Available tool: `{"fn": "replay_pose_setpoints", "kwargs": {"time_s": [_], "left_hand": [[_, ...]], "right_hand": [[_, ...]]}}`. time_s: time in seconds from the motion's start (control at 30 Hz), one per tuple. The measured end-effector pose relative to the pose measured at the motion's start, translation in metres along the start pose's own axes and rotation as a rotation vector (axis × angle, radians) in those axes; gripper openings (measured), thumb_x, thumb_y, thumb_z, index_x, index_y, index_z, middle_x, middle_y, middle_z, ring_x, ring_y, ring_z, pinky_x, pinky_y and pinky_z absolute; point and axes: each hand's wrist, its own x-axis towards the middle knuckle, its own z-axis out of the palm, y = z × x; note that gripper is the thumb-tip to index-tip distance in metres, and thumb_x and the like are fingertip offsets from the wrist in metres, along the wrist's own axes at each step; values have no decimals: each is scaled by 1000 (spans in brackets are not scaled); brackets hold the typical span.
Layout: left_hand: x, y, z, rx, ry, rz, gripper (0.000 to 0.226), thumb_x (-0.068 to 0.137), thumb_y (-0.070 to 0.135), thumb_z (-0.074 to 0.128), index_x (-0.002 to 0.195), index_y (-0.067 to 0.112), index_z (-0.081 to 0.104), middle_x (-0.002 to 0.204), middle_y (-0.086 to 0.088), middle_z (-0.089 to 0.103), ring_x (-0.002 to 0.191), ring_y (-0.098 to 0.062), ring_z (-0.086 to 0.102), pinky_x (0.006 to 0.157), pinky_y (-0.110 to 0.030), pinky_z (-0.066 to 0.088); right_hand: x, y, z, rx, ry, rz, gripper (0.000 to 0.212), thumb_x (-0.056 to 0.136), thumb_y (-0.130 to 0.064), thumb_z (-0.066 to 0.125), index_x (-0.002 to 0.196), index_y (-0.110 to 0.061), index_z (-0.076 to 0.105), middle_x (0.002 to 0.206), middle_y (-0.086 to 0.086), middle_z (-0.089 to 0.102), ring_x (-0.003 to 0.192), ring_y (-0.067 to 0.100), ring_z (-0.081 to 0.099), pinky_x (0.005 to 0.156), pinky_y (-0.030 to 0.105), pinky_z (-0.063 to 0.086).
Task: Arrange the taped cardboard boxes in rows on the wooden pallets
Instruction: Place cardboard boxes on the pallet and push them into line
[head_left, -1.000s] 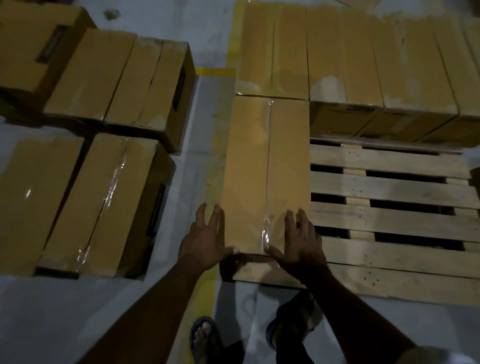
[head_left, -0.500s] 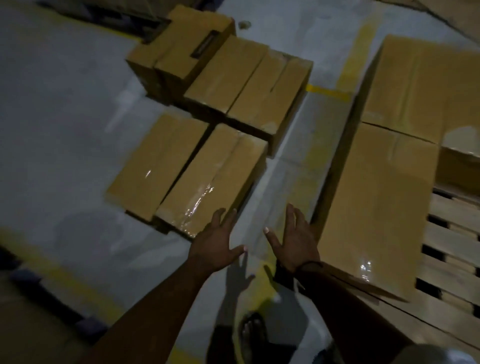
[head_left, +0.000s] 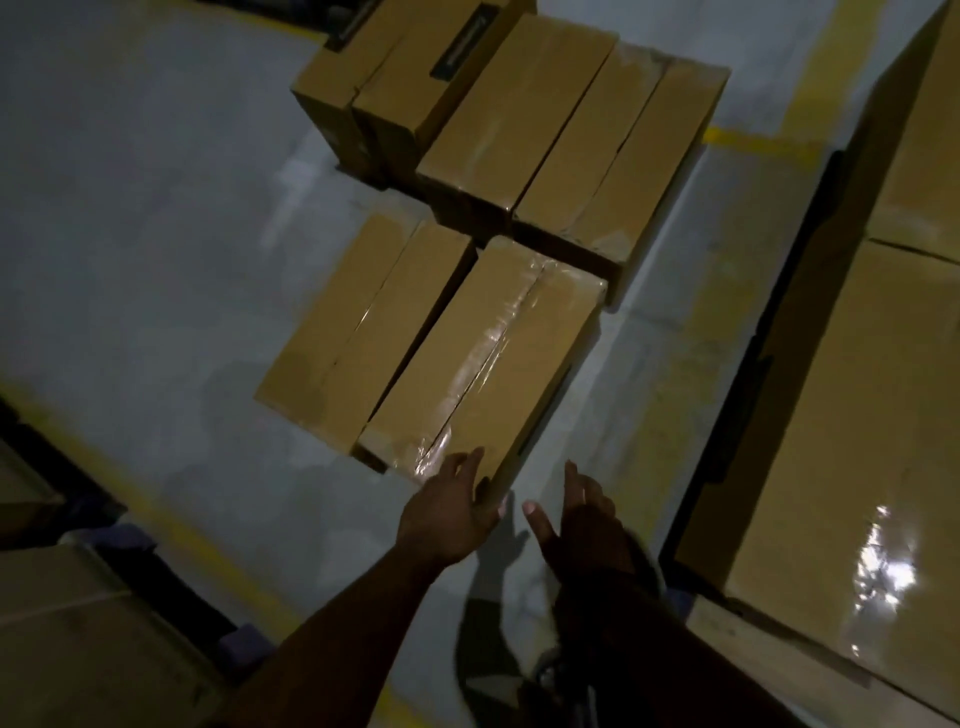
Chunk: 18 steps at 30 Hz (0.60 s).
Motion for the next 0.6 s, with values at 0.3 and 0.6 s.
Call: {"fn": "replay_pose_setpoints", "kwargs": {"time_s": [0.3,0.6], "left_hand": [[106,-26,-52,31,-10,-61,76,91,55,61,157,32,34,141,-5,59,129,-28,54,101,-49,51],[225,-83,-74,124,38,-68,77,96,49,64,159,24,29,163,-14,26,146,-42,28,112,-54,39]], "right_hand": [[109,-39,-7,59,34,-77,83,91,-65,54,155,-17,29,151,12,40,130,27,51,99,35,52],[210,-67,41,-32,-89,46,86,95,-47,64,161,-18,16,167,12,18,152,35,19,120,46,29]]}}
